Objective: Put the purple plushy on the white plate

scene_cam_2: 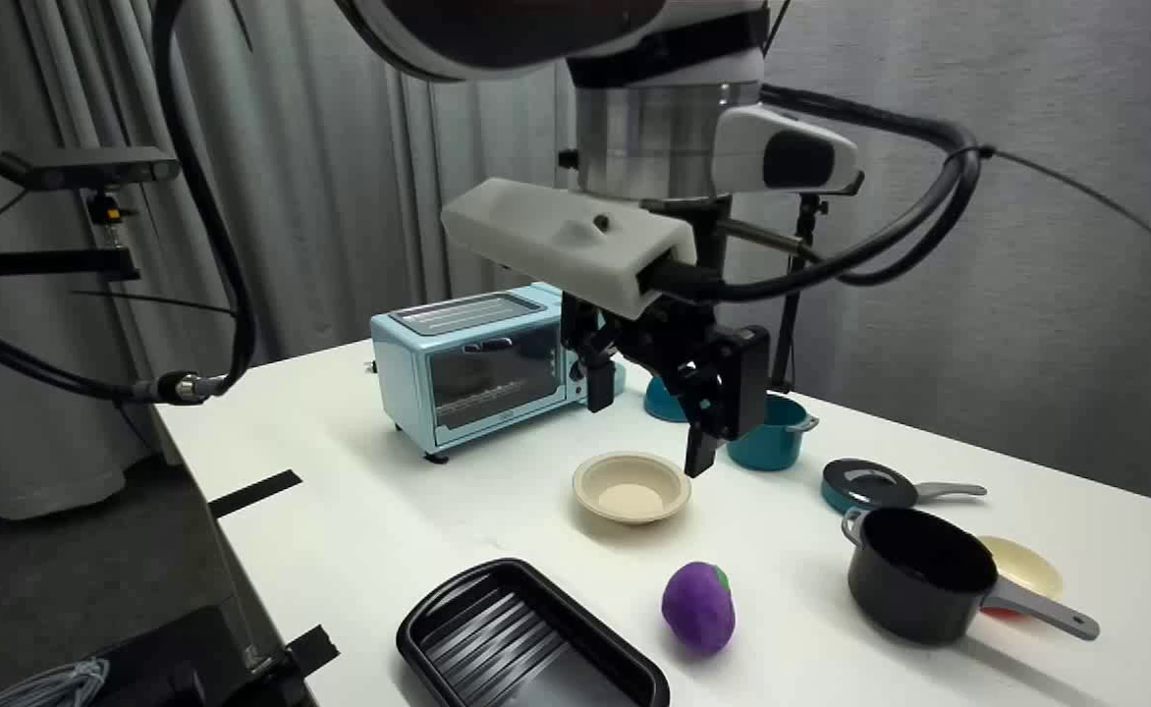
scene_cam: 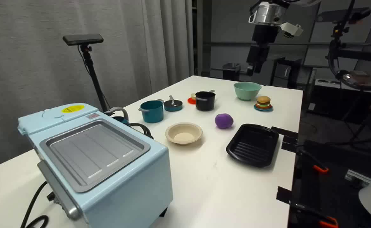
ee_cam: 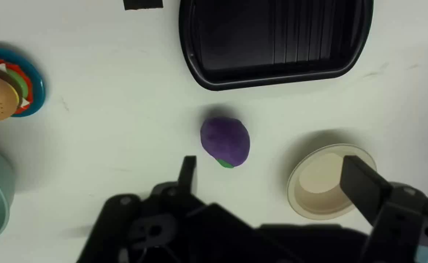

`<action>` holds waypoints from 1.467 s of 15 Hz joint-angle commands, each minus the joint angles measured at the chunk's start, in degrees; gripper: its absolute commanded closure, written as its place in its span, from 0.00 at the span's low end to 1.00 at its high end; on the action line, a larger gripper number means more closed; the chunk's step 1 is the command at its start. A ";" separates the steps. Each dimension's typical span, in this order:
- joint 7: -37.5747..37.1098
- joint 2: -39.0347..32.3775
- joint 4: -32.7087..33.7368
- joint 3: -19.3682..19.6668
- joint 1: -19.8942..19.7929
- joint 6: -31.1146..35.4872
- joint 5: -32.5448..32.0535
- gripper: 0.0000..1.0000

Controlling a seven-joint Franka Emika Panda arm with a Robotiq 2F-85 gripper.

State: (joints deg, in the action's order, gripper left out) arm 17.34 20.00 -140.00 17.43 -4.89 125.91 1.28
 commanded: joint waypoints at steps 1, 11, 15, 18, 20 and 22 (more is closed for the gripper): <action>0.42 -0.16 0.09 -1.24 -1.32 -0.14 0.56 0.00; 0.42 -0.16 0.10 -1.24 -1.32 -0.14 0.56 0.00; 0.42 -0.16 0.10 -1.24 -1.32 -0.14 0.56 0.00; 0.28 -0.20 0.20 -1.36 -1.40 -0.54 0.29 0.00; 0.10 -0.25 0.36 -1.60 -1.53 -1.33 -0.09 0.00; -0.19 -7.05 0.34 -2.03 0.49 4.89 3.27 0.00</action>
State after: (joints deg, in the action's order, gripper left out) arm 17.27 19.41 -140.15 16.81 -4.91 126.23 1.64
